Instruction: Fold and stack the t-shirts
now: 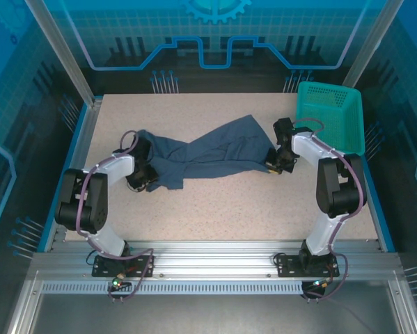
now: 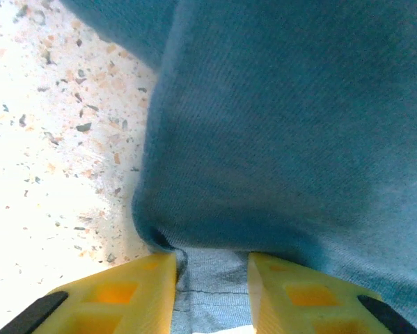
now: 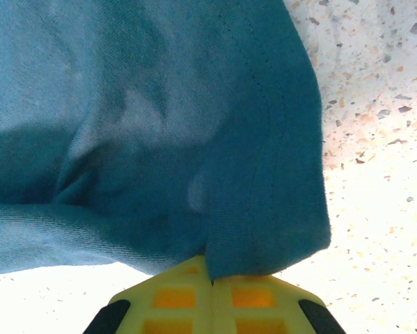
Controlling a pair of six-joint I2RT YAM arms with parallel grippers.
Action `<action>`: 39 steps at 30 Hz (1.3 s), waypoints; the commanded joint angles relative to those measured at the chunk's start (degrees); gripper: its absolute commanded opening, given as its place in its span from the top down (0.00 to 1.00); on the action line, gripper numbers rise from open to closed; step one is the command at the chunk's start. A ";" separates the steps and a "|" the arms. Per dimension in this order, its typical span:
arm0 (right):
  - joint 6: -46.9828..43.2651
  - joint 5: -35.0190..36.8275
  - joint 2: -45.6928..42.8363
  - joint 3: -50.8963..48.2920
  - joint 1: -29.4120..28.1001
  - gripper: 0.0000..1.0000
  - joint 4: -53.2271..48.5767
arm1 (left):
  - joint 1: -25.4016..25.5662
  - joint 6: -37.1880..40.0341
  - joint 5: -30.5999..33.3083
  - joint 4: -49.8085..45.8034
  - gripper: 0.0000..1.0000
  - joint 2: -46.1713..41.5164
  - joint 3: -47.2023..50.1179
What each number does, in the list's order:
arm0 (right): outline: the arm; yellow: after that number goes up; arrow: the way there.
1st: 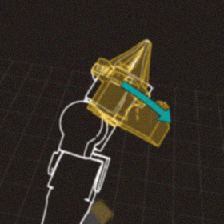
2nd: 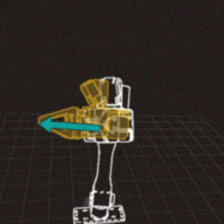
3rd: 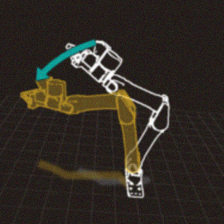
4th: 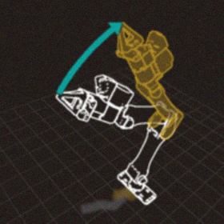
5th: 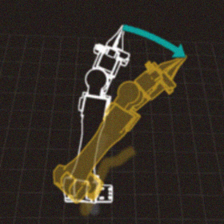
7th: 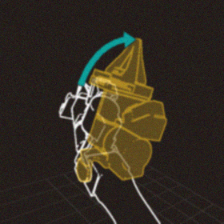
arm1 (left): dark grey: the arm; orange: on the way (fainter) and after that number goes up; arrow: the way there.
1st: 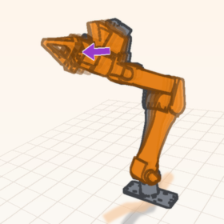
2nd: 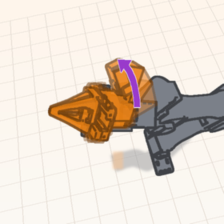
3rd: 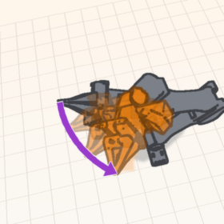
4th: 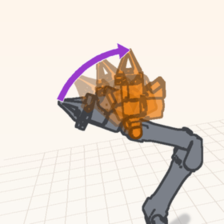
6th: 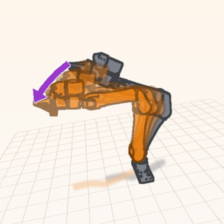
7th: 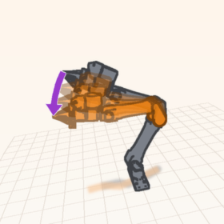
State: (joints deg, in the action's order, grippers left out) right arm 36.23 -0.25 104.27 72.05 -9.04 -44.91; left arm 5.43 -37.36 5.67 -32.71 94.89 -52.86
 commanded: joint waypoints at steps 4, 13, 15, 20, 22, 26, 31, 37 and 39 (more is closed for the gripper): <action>0.07 -0.01 -1.17 -0.73 -0.21 1.00 -0.36 | 2.26 0.11 -0.10 -2.68 0.64 4.92 -2.22; 0.17 0.26 -2.59 -1.39 -0.18 1.00 -0.62 | 3.89 -2.74 2.90 -5.51 0.99 5.41 -6.04; -0.01 0.59 -3.25 -1.63 -0.02 1.00 -0.78 | 3.88 -3.67 5.29 -7.23 1.00 1.35 -5.47; -0.80 1.67 -4.70 -2.29 -0.02 1.00 -1.84 | 3.88 -5.57 10.30 -14.07 1.00 -9.78 -2.93; -0.97 2.01 -5.52 -2.76 -0.04 1.00 -2.33 | 3.88 -7.89 11.77 -17.31 1.00 -14.78 -1.59; -0.85 2.54 -6.73 -3.64 -0.02 1.00 -4.84 | 3.97 -15.21 16.69 -23.77 1.00 -25.75 0.69; 0.71 2.19 -9.06 -7.48 -1.02 1.00 -7.99 | 4.02 -17.94 22.46 -27.67 1.00 -31.45 -0.10; 2.09 1.06 -12.06 -13.71 -1.89 1.00 -7.24 | 3.98 -19.05 20.42 -27.96 1.00 -32.48 1.16; 2.09 -1.78 -10.60 -14.48 -1.85 0.98 -5.82 | 3.97 -19.15 20.01 -27.57 1.00 -32.24 2.17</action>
State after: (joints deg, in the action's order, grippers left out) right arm 37.12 0.32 93.12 58.94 -10.61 -50.52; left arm 9.19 -54.59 24.05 -57.80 63.16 -52.60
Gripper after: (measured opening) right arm 0.043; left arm 0.061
